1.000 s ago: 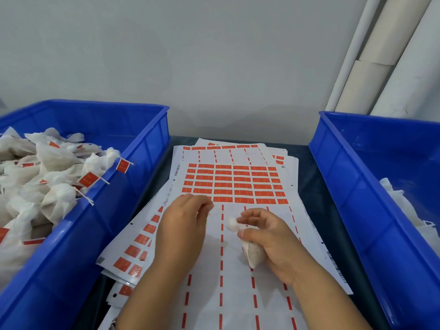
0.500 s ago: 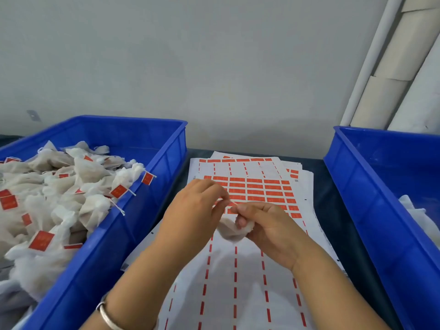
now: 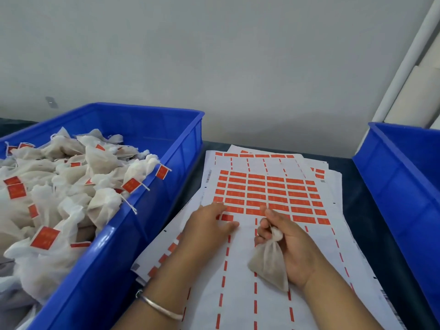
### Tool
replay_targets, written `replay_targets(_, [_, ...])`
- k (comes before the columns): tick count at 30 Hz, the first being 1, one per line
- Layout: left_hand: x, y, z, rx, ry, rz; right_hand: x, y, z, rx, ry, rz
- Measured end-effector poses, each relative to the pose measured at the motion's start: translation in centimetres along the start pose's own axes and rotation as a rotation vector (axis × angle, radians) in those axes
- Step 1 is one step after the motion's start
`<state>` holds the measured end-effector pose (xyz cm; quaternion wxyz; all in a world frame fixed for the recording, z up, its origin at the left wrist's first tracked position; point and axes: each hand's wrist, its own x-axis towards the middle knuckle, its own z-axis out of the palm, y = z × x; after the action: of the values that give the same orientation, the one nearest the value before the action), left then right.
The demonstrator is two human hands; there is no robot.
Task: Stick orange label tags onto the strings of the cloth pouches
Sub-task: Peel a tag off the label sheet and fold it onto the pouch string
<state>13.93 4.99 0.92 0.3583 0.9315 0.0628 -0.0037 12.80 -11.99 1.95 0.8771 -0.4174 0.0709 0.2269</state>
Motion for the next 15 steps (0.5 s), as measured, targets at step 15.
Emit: replay_targets(15, [0.45,-0.64,0.53,0.206,0.010,0.054,-0.46,0.24,0.49,-0.018,0.025,0.001])
